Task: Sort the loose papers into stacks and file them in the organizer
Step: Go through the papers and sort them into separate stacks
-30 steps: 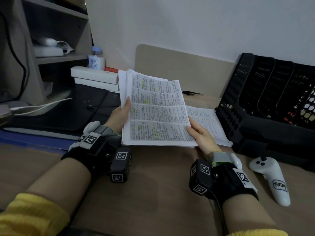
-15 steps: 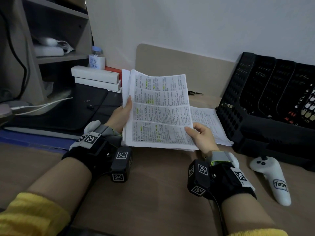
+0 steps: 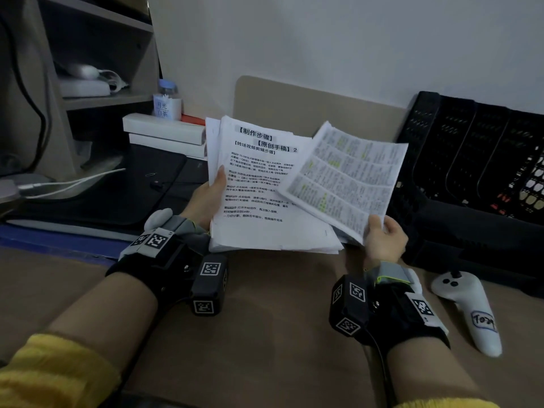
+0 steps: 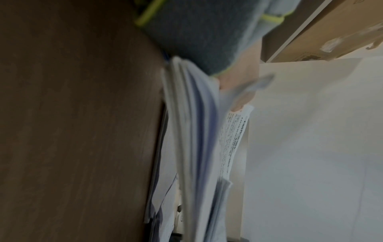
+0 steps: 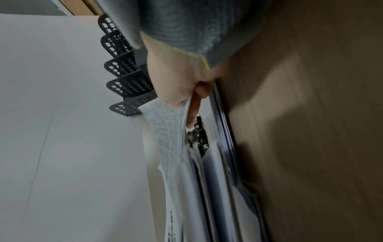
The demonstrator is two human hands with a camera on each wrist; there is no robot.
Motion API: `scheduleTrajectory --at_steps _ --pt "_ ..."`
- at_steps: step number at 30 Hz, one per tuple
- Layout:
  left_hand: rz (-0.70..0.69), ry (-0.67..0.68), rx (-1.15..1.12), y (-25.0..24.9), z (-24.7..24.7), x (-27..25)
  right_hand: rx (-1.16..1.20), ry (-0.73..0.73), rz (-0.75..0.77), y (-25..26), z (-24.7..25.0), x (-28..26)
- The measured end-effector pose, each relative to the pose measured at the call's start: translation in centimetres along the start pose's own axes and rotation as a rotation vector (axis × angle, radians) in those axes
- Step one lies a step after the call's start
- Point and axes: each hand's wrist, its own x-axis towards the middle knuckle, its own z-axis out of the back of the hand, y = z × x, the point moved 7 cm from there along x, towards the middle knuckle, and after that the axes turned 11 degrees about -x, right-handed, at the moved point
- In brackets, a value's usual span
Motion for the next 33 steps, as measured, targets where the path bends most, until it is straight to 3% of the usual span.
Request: scheduleTrajectory --at_steps 3,8,13,22,27,33 --pt "-0.002 -0.010 0.018 0.0 0.2 0.1 -0.083 -0.057 -0.076 -1.3 1.4 1.0" --pt "0.001 -0.017 -0.010 0.0 0.4 0.2 -0.222 0.006 -0.196 -2.7 1.7 1.6" --pt "0.002 -0.026 -0.034 0.0 0.4 0.2 -0.183 0.040 -0.297 -2.9 1.5 1.3" --pt "-0.004 -0.036 -0.029 -0.2 0.3 0.1 0.085 -0.020 -0.180 -0.6 1.6 0.1" --pt "-0.020 -0.041 -0.015 -0.2 0.2 0.1 0.210 0.214 -0.199 0.0 0.0 -0.9" --pt "-0.012 -0.046 -0.022 -0.3 0.1 0.0 0.050 0.332 -0.288 -2.0 -2.1 -0.3"
